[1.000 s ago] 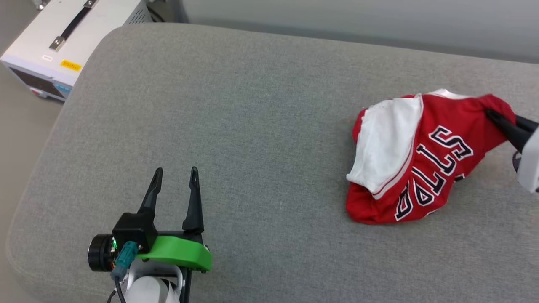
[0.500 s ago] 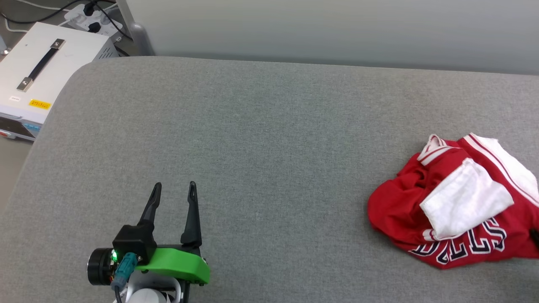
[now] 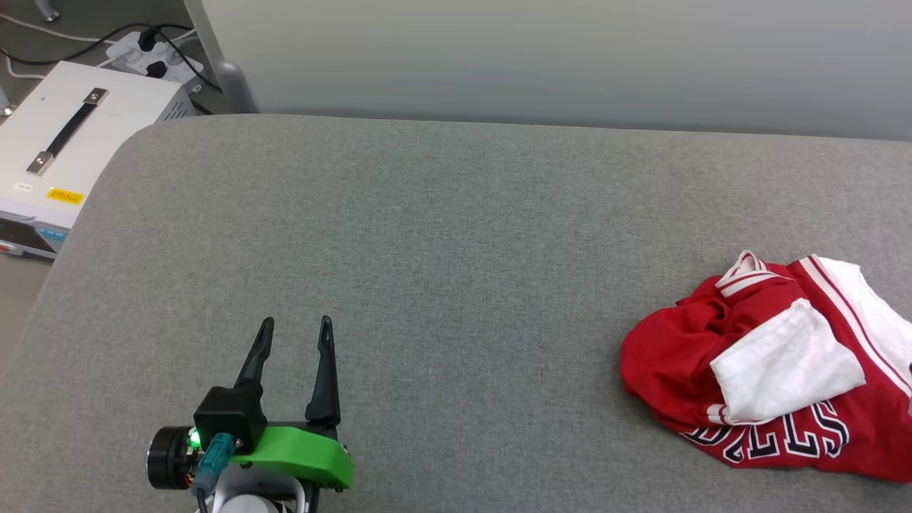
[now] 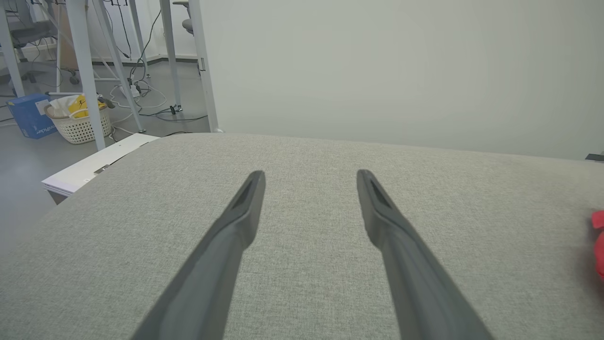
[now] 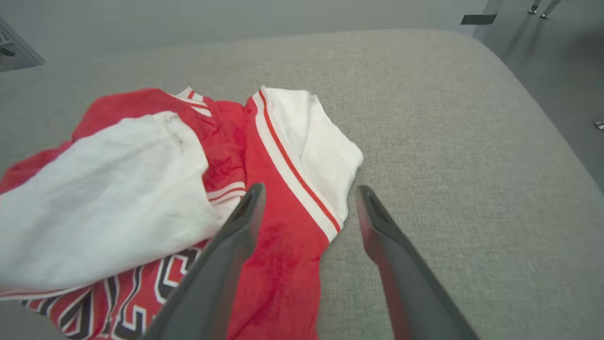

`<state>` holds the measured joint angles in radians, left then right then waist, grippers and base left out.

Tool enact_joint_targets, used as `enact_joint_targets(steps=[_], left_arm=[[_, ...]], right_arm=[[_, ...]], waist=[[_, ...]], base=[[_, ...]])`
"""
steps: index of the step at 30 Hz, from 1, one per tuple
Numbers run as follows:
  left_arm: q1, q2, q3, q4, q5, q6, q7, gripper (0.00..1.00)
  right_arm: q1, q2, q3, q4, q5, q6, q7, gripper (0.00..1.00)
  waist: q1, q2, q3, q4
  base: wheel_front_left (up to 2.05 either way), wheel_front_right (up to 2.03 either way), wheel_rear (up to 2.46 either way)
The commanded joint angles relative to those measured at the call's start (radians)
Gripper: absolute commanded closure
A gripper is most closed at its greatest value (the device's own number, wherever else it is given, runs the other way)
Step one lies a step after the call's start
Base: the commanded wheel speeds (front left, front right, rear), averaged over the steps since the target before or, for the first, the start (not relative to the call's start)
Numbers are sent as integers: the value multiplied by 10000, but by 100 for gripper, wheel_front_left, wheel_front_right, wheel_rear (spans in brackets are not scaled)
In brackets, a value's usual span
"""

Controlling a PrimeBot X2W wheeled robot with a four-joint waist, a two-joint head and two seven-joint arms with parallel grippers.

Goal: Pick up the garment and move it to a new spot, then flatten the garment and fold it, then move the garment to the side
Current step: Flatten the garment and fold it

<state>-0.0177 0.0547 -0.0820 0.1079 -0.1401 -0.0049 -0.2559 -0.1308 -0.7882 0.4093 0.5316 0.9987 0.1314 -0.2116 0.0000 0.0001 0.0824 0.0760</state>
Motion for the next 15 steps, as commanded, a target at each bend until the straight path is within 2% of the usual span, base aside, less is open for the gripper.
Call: enact_joint_targets(steps=[1,4,7,11,15], left_arm=[[177,-45,39,-32,102,-16,-59,0],[225,-45,42,-79,124,-2,-59,0],[244,-45,61,-123,176,-7,-59,0],[183,-45,64,-175,239,-41,-59,0],[49,-45,25,-208,267,-87,-59,0]], right_arm=[[-200,-139,-283,-271,-276,-7,-123,0],[-271,-361,-932,-1061,-820,-7,-64,0],[-371,-523,-1501,-2382,-1267,-7,611,0],[-553,-598,-1647,-4254,-1836,-7,2326,0],[-837,-614,-1371,-5653,-2099,-7,4603,0]], waist=[[0,-1,-50,-25],[0,-1,-82,-56],[0,-1,-73,-90],[0,-1,47,-85],[0,-1,227,-9]], base=[[0,0,0],[0,0,0],[0,0,0],[0,0,0],[0,0,0]])
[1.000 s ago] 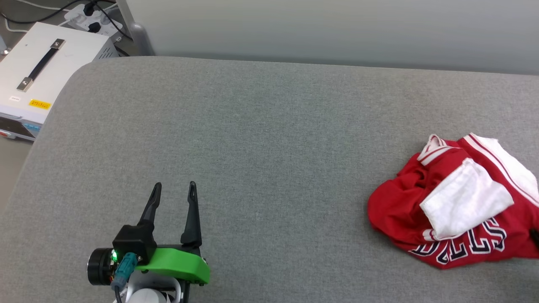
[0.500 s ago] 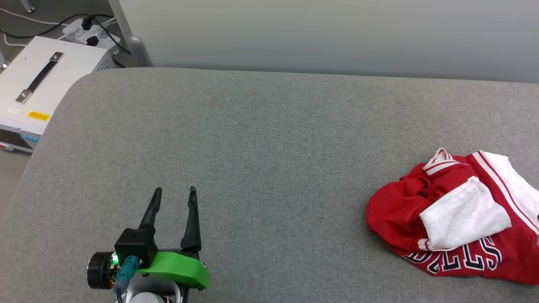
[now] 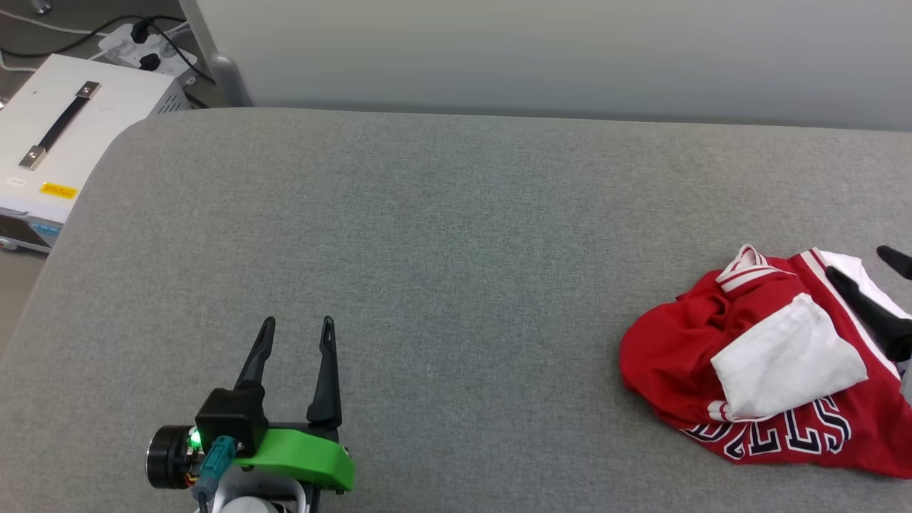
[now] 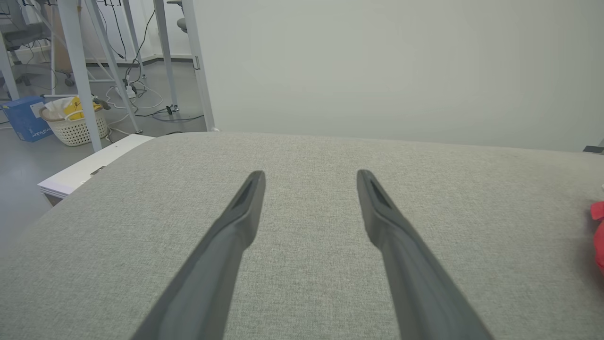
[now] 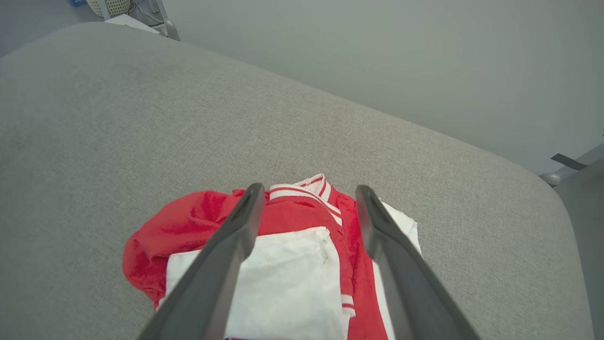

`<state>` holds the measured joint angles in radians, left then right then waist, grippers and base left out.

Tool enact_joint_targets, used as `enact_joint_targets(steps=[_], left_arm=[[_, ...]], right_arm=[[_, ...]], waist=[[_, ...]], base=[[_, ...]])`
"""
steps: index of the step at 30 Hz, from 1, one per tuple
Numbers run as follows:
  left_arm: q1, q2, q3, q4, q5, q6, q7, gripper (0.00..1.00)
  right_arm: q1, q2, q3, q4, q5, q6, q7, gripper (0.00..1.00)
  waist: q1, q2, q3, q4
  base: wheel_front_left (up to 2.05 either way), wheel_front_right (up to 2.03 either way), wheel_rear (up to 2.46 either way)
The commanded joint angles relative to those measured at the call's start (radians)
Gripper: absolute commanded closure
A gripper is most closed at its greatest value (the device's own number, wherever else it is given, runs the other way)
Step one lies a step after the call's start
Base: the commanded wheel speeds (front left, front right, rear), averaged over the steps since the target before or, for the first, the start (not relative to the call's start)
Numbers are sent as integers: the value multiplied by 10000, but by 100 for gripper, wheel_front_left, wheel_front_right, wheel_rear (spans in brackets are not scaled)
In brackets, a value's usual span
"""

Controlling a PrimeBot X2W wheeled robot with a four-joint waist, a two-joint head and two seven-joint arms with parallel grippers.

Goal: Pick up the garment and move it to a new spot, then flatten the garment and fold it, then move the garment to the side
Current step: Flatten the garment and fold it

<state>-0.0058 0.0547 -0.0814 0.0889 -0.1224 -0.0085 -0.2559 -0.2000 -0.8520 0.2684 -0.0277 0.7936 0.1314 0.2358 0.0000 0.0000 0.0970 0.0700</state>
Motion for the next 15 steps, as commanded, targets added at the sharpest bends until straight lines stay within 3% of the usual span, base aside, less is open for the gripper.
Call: enact_joint_targets(steps=[1,7,11,15], left_arm=[[-118,-45,3,-27,92,-66,-59,0],[-400,-45,-118,-57,43,-57,-59,0],[-569,-45,-246,-84,-45,18,-59,0],[-726,-45,-320,-68,-105,58,-59,0]], right_arm=[[-220,43,144,-322,-61,-7,835,0],[-491,180,655,-609,-134,-7,4004,0],[-551,490,702,271,-186,-7,4738,0],[-578,786,968,1561,-389,-7,4805,0]], waist=[[0,0,142,87],[0,0,581,352],[0,0,892,534],[0,0,1165,671]], base=[[0,0,0],[0,0,0],[0,0,0],[0,0,0]])
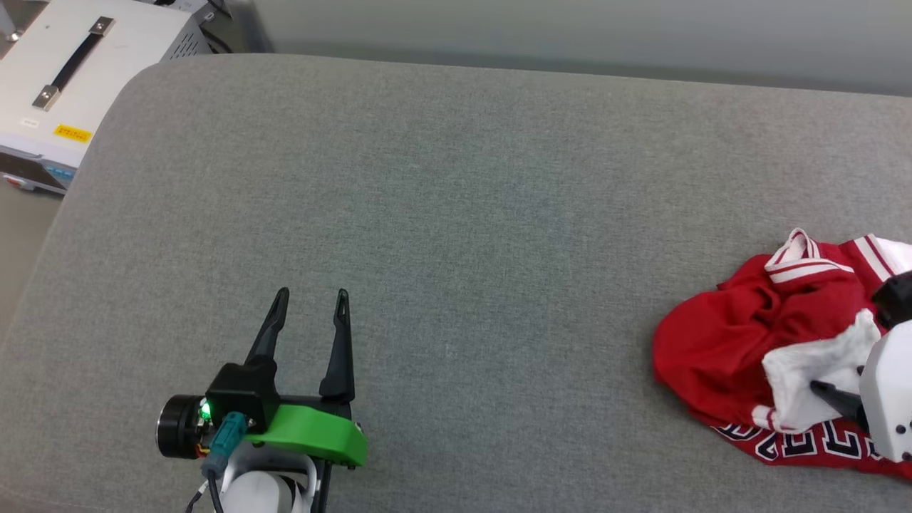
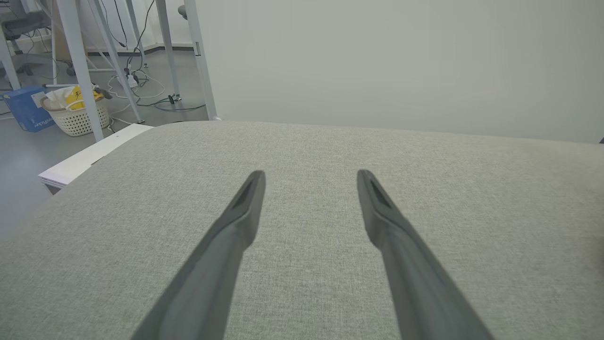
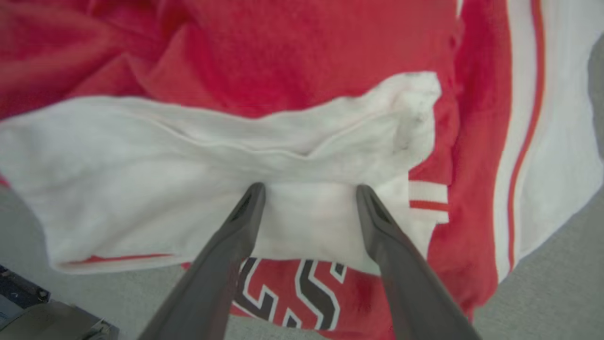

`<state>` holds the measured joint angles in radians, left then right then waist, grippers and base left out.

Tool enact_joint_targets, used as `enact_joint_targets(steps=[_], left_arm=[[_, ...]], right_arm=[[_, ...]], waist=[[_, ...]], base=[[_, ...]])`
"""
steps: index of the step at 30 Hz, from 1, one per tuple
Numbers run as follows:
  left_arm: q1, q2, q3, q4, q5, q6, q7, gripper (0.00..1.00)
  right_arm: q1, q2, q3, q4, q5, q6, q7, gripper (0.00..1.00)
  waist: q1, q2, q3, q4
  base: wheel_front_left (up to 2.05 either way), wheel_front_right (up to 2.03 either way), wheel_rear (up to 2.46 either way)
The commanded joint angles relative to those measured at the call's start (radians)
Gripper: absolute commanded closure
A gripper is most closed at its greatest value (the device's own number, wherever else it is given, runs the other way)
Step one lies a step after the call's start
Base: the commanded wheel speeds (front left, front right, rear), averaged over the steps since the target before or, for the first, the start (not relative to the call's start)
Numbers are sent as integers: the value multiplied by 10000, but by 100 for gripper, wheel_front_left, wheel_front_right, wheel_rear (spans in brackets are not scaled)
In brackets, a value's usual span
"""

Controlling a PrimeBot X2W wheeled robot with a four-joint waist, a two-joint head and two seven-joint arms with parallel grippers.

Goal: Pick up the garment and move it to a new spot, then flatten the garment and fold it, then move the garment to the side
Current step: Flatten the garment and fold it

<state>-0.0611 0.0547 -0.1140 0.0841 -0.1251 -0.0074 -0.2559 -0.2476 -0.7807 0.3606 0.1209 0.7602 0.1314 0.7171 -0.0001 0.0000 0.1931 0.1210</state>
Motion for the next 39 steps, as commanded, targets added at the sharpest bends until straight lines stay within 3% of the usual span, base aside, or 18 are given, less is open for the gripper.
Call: enact_joint_targets(steps=[1,7,8,9,10,19,28,34,39], left_arm=[[-207,-45,-8,-9,-87,53,-59,0],[-313,-45,-48,42,-127,105,-59,0],[-315,-45,-50,54,-129,119,-59,0],[-311,-45,-47,66,-130,131,-59,0],[-301,-45,-45,91,-133,141,-59,0],[-51,-45,-2,90,-177,206,-59,0],[-75,-45,-153,-13,-237,202,-59,0],[-306,-45,-298,-33,-365,213,-59,0],[-661,-45,-515,-71,-501,259,-59,0]], right_arm=[[-109,142,146,372,-79,-7,-24,0],[-314,543,791,1610,15,-7,-778,0],[-382,591,841,1640,99,-7,-1146,33],[-440,598,876,1636,132,-7,-1461,95],[-487,553,919,1598,121,-7,-1847,100],[138,31,63,342,481,-7,-3937,100],[5,-462,-915,-1813,-78,-7,-3636,100],[-1508,-274,44,-2623,-266,-7,-2660,100],[-3561,246,1729,-2072,-411,-7,-1960,100]], waist=[[1,0,247,186],[1,0,371,231],[1,0,362,216],[1,0,340,197],[1,0,290,173],[1,0,-183,-94],[1,0,-98,29],[1,0,312,416],[1,0,818,805]], base=[[0,0,0],[0,0,0],[0,0,0],[0,0,0],[0,0,0],[0,0,0],[0,0,0],[0,0,0],[0,0,0]])
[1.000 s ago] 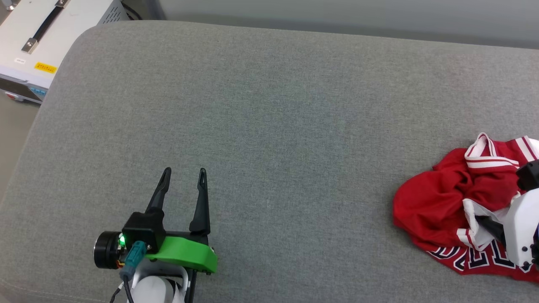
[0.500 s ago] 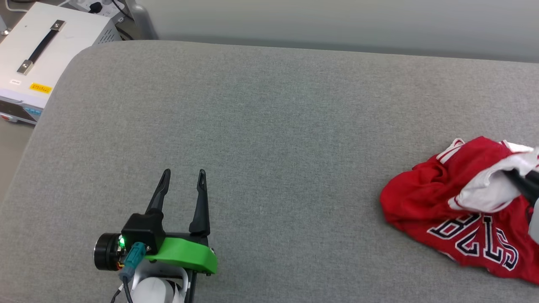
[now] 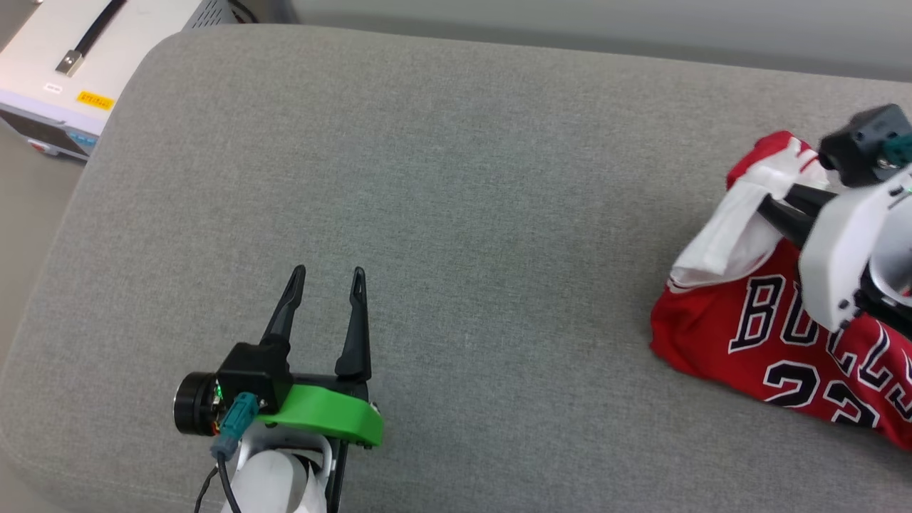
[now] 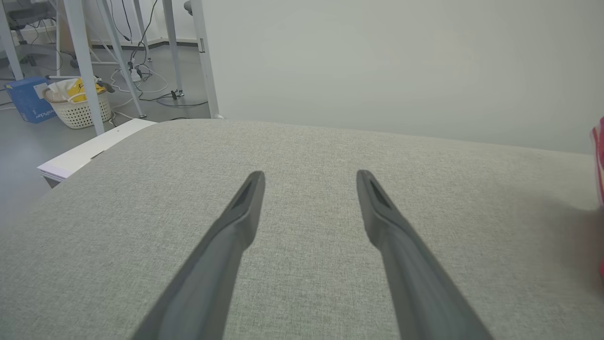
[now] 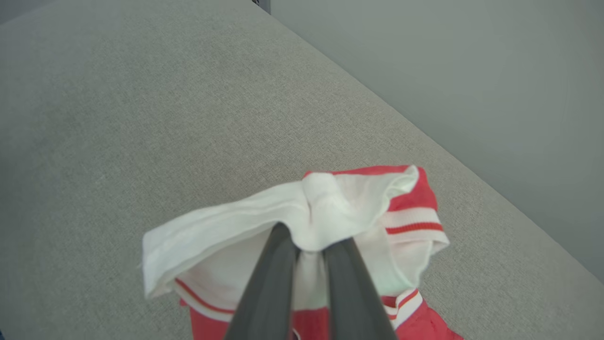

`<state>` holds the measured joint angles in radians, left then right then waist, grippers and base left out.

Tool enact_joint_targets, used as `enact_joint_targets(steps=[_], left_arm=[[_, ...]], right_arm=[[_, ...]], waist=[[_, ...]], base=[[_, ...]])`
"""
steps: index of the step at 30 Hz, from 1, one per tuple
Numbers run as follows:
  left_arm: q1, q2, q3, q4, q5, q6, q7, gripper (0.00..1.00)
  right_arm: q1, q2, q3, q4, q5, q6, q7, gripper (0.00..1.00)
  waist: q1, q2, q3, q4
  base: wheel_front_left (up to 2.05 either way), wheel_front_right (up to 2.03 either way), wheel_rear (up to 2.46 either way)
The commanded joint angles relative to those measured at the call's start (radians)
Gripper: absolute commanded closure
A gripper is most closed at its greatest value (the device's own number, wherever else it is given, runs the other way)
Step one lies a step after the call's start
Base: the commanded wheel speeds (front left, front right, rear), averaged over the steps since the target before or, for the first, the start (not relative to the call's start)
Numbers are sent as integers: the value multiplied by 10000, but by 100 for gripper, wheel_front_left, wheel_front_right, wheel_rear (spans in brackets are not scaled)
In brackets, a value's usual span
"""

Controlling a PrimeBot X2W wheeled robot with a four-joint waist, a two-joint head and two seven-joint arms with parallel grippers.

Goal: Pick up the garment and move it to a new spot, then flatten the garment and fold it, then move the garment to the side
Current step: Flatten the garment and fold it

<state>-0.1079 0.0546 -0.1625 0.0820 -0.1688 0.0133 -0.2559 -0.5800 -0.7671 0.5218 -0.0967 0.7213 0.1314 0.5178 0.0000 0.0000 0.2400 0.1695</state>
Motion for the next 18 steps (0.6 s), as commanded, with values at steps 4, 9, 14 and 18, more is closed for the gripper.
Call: enact_joint_targets(steps=[4,9,14,18], left_arm=[[-463,-43,-198,-77,-183,127,-59,0],[-723,-43,-363,-120,-306,196,-59,0],[-988,-43,-592,-148,-424,234,-59,0],[-1166,-43,-721,-189,-478,288,-59,0]], right_arm=[[-1853,773,1726,1281,10,-7,297,100],[-3500,1716,3812,3131,163,-7,317,100],[-4368,2738,5348,5208,669,-7,-207,100],[-4518,3196,6266,6446,1169,-7,-649,100]], waist=[[0,0,757,574],[0,0,1210,774],[0,0,1529,999],[0,0,1609,1151]], base=[[0,0,0],[0,0,0],[0,0,0],[0,0,0]])
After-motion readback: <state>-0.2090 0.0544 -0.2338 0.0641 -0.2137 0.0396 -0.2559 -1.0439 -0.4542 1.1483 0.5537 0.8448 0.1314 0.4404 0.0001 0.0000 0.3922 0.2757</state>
